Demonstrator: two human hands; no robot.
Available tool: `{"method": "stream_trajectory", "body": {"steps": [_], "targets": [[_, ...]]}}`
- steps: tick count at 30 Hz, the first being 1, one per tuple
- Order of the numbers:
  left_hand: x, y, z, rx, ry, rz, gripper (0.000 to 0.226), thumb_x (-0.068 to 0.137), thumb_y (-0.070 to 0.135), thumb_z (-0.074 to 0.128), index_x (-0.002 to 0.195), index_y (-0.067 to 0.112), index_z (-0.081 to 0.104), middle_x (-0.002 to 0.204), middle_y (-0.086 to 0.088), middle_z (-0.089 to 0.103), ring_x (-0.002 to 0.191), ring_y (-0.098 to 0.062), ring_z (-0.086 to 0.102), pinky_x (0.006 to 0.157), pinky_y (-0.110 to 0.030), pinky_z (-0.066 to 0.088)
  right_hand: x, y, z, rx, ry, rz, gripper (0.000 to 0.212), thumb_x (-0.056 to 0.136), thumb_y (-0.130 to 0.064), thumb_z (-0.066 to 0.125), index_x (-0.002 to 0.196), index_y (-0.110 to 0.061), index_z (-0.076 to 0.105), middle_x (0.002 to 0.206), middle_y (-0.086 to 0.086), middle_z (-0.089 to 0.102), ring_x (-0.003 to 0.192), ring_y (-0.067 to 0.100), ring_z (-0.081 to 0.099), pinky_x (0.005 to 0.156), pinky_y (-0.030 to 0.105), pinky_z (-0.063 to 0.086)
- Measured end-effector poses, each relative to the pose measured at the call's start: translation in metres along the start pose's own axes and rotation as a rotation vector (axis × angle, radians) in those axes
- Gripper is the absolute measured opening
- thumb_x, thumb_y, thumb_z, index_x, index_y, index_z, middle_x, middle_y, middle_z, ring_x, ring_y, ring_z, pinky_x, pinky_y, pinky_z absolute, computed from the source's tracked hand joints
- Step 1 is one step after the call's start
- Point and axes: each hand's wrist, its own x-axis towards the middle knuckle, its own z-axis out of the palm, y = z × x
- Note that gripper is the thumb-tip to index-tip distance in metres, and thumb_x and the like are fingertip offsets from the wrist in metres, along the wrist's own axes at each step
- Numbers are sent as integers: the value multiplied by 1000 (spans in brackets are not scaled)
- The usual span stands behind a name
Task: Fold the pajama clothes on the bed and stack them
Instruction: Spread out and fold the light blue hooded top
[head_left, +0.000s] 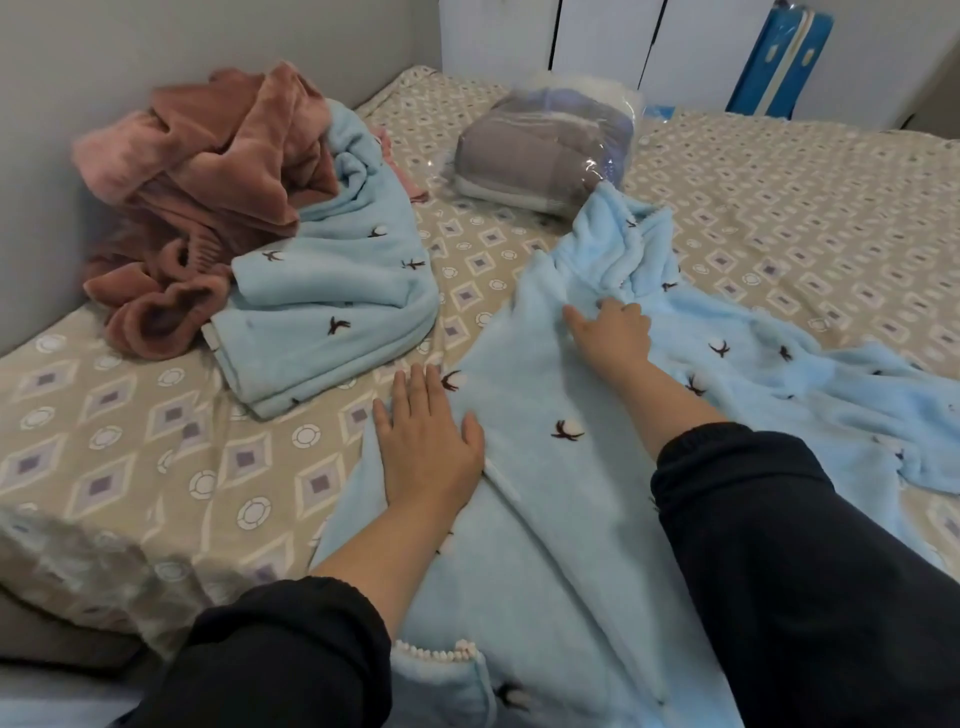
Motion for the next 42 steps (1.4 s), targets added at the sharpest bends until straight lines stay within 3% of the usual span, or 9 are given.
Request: {"method": "stream_trajectory", "body": {"steps": [4,9,12,16,22,27,32,38,42], "targets": [[-1,0,-1,2,5,4,69,96,44,23,154,13,3,162,-4,7,148,-21,1,119,-46,-2,13,2,7,-202,88,-42,49,95,-52,40,108,-11,65,133,15,40,121,35,36,101,46,32],[-1,1,-1,-3,1,8,69,96,45,21,154,14,0,162,-4,4,148,-21,0,119,-46,-4,10,9,6,-249,256,16,46,99,-40,40,122,-4,58,141,15,37,130,33,30,109,47,23],[-2,1,-2,-1,1,7,69,95,44,22,154,14,0,162,-4,4,149,-21,-1,119,-46,-4,-14,-16,12,-106,317,-318,38,99,-31,43,128,-7,50,152,17,29,141,32,22,114,48,12],[-3,2,-5,-1,-9,8,68,95,37,24,154,14,0,162,-4,3,149,-21,-1,119,-46,-4,-55,-2,34,-265,-154,-815,50,102,-39,31,148,-17,32,157,4,25,145,21,20,116,45,9],[-2,3,-7,-3,-18,4,67,95,34,22,154,13,-2,162,-4,2,149,-21,-2,119,-45,-5,-16,17,4,-512,-56,-117,65,101,-46,18,154,-13,3,162,5,-7,148,22,-7,116,53,-6],[-3,3,-6,-5,-16,7,67,94,34,22,154,13,1,162,-4,5,149,-22,1,119,-45,-3,-72,27,22,-459,-185,-629,61,99,-51,18,154,-29,5,162,-1,-1,148,15,0,117,46,-3],[-3,2,-4,-8,-20,6,66,95,33,23,155,13,2,162,-5,6,149,-22,1,119,-46,-1,-59,51,-13,-532,-111,-54,68,97,-54,21,154,-22,4,161,7,-9,148,26,-7,117,53,-4],[-2,1,-4,-35,-18,22,66,93,31,28,154,12,10,161,-4,13,148,-22,7,119,-46,2,-143,37,18,-478,-61,-444,66,95,-54,16,154,-26,3,162,5,-5,148,23,-3,115,48,-7],[0,1,-11,-107,-19,64,64,91,27,34,152,13,20,160,-2,19,147,-19,12,118,-45,5,-166,48,27,-454,-121,-389,62,99,-50,20,154,-26,5,162,4,-2,149,21,-3,117,45,-7]]}}
